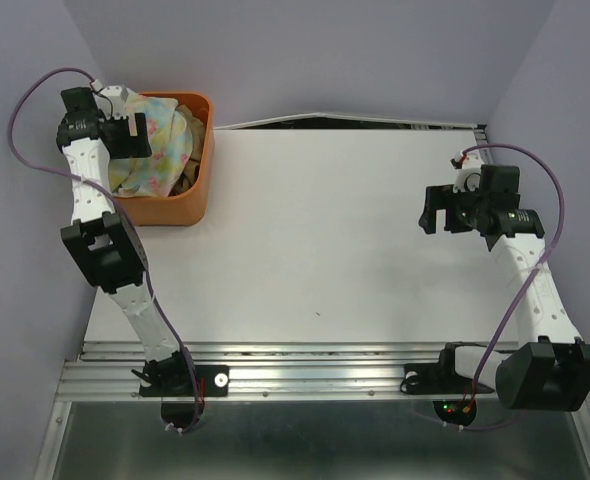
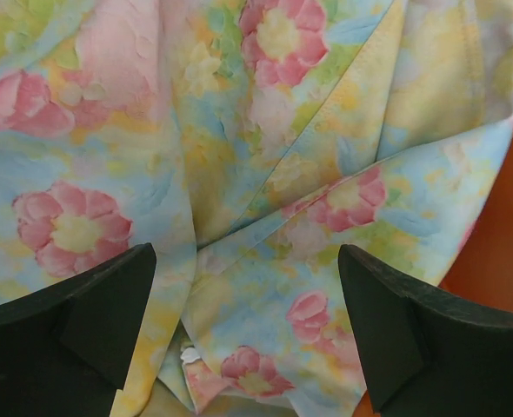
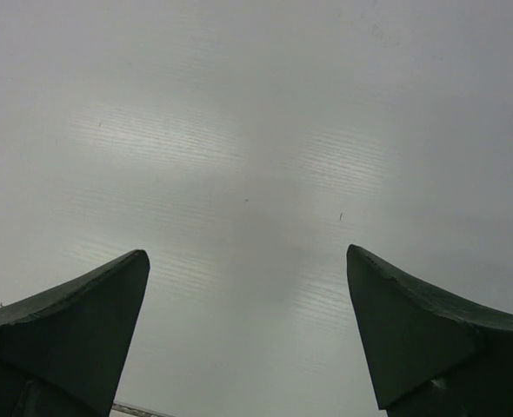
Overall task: Fold and stack the skirts
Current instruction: Grab the skirt from the pile
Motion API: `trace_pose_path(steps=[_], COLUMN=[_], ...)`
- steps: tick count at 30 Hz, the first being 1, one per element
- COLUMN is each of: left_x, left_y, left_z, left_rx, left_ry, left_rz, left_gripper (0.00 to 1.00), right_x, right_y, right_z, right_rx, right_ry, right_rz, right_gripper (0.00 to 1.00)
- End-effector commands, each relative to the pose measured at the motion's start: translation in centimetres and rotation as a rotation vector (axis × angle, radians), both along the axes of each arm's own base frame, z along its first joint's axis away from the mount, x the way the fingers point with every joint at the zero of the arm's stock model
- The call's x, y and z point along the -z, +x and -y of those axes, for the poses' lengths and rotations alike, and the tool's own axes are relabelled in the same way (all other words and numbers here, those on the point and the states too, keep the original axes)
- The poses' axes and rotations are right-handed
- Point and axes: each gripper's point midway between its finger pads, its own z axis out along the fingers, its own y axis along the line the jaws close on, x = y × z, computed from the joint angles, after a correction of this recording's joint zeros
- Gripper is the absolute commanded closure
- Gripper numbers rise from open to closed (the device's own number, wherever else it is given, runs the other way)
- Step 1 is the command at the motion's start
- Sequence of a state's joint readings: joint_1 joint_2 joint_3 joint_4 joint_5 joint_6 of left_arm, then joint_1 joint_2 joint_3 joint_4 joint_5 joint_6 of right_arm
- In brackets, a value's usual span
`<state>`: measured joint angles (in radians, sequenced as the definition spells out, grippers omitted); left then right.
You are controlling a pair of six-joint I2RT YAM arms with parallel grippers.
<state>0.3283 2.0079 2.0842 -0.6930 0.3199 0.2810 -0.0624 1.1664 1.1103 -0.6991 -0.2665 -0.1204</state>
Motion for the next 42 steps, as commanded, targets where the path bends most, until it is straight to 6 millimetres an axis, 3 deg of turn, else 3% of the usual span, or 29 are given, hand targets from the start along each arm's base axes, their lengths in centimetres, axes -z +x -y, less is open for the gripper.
trace_pose_path(steps=[1, 13, 16, 19, 20, 21, 22, 23, 25, 30, 32, 34, 35, 38, 41, 42], left_x=[-2.6, 2.6, 3.4, 3.5, 3.4, 2.6, 2.0, 1.3, -1.5, -10.7, -16.8, -19.9, -22.7, -26.3, -30.0, -31.5], left_y=[1.2, 3.6, 4.2, 4.6, 4.6, 4.5, 4.4, 4.3, 3.7, 1.6, -0.3, -1.4, -2.5, -4.2, -6.5, -7.9], left_z=[0.7, 2.4, 2.5, 2.8, 3.0, 3.3, 3.5, 3.8, 4.1, 5.4, 6.4, 7.3, 8.3, 10.5, 14.1, 16.4], left_rx=[0.049, 0.117, 0.111, 0.117, 0.124, 0.136, 0.144, 0.154, 0.167, 0.2, 0.221, 0.241, 0.262, 0.311, 0.398, 0.46], left_ry=[-0.042, -0.125, -0.124, -0.142, -0.147, -0.155, -0.155, -0.156, -0.147, -0.105, -0.07, -0.056, -0.046, -0.069, -0.112, -0.133], left_rz=[0.094, 0.039, 0.035, 0.041, 0.045, 0.061, 0.073, 0.087, 0.14, 0.314, 0.434, 0.498, 0.556, 0.639, 0.737, 0.774], left_gripper=[0.01, 0.02, 0.05, 0.28, 0.43, 0.49, 0.64, 0.72, 1.0, 1.0, 1.0, 1.0, 1.0, 1.0, 1.0, 1.0], right_x=[-2.1, -1.3, -1.5, -1.5, -1.5, -1.6, -1.6, -1.7, -1.8, -2.3, -2.5, -2.6, -2.7, -2.8, -3.3, -3.4], right_y=[0.6, 0.8, 1.0, 1.0, 1.0, 1.0, 0.9, 0.9, 0.9, 0.9, 1.0, 1.1, 1.1, 1.3, 1.5, 1.6], right_z=[-0.1, 0.0, 0.1, 0.2, 0.2, 0.2, 0.2, 0.2, 0.2, -0.1, -0.2, -0.3, -0.4, -0.4, -0.4, -0.4], right_rx=[-0.018, -0.016, -0.014, -0.011, -0.011, -0.01, -0.009, -0.008, -0.011, -0.016, -0.022, -0.021, -0.022, -0.023, -0.02, -0.017], right_ry=[-0.011, -0.015, -0.017, -0.02, -0.022, -0.024, -0.024, -0.023, -0.023, -0.011, -0.004, 0.001, 0.006, 0.013, 0.013, 0.016], right_rz=[0.062, 0.045, 0.047, 0.043, 0.044, 0.046, 0.046, 0.049, 0.051, 0.06, 0.065, 0.066, 0.068, 0.072, 0.08, 0.082], right_gripper=[0.0, 0.0, 0.0, 0.0, 0.0, 0.0, 0.0, 0.0, 0.0, 0.0, 0.0, 0.0, 0.0, 0.0, 0.0, 0.0])
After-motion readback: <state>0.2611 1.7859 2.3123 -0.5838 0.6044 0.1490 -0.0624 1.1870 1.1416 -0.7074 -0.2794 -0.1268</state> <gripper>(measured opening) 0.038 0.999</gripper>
